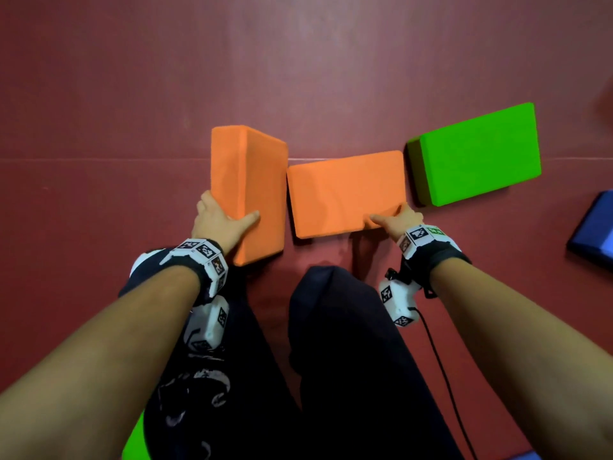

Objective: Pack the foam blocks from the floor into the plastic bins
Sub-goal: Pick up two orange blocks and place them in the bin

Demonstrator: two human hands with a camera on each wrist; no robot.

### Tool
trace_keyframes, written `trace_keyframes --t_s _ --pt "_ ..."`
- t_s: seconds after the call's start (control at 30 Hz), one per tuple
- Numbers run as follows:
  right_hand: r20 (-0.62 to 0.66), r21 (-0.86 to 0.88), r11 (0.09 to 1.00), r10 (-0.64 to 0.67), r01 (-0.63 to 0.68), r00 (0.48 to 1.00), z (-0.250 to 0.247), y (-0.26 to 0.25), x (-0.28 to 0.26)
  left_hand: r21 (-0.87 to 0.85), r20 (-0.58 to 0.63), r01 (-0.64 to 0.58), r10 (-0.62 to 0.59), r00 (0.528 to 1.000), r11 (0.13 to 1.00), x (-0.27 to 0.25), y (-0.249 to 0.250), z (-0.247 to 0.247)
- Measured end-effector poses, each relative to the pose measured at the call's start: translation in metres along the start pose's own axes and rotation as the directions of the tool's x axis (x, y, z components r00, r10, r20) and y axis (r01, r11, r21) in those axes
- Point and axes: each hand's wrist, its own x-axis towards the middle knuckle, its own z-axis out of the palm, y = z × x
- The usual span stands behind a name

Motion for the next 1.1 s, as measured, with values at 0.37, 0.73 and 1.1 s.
trace_keyframes --t_s 0.37,0.73,1.1 --pt "0.009 0.331 0.943 -0.024 0.02 1.0 -0.004 0.004 -0.015 -0.109 -0.068 0.073 -0.08 0.994 0.991 -0.021 0.015 -0.005" --pt "0.043 0.263 0.942 -0.226 0.207 0.973 -0.044 -0.049 -0.099 -0.331 0.018 0.23 -0.238 0.971 0.915 -0.053 -0.003 -0.08" --pt "-0.12 0.177 0.863 -0.458 0.473 0.881 -0.132 -0.169 -0.255 -0.429 0.01 0.068 -0.071 0.997 0.901 -0.127 0.04 -0.216"
